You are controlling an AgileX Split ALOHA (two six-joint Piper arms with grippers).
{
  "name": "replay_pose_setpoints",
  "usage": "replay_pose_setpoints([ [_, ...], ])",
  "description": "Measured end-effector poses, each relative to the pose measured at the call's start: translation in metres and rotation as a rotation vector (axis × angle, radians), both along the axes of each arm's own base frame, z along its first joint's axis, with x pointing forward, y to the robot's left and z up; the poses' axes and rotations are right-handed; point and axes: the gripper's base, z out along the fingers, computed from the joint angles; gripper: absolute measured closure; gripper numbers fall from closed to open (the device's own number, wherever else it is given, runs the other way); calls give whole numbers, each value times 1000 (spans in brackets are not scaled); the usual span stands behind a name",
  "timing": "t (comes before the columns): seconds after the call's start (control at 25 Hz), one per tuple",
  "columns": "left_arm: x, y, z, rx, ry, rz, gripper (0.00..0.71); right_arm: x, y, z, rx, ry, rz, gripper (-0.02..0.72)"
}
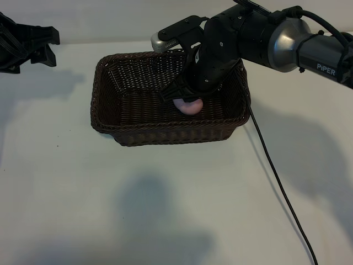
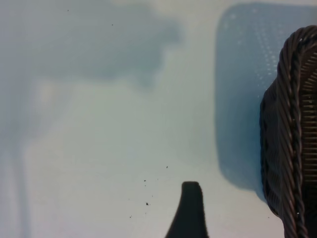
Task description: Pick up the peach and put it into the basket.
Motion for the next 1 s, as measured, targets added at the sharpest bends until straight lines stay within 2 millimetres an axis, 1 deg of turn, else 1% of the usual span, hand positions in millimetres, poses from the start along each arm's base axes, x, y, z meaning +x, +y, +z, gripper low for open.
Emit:
replay_pose_setpoints([
  [0.16, 0, 0, 0, 0, 0, 0, 119, 0, 0, 0, -6, 4, 3, 243],
  [0.2, 0, 0, 0, 0, 0, 0, 119, -1, 0, 1, -5, 3, 3, 209],
  [0.28, 0, 0, 0, 0, 0, 0, 119, -1, -1, 4, -2, -2, 3, 171],
  [0.36, 0, 0, 0, 0, 0, 0, 119, -3, -2, 12, 6, -12, 4, 159],
  [0.56, 0, 0, 0, 0, 0, 0, 119, -5, -8, 51, 14, -68, 12, 160],
  [0.68, 0, 0, 0, 0, 0, 0, 119, -3, -15, 75, 1, -91, -12, 168],
  [0.76, 0, 0, 0, 0, 0, 0, 119, 2, -26, 87, -11, -87, -44, 175],
  [0.84, 0, 0, 0, 0, 0, 0, 119, 7, -38, 90, -31, -68, -74, 184],
  [1.0, 0, 0, 0, -1, 0, 1, 119, 21, -69, 87, -79, -15, -152, 189],
])
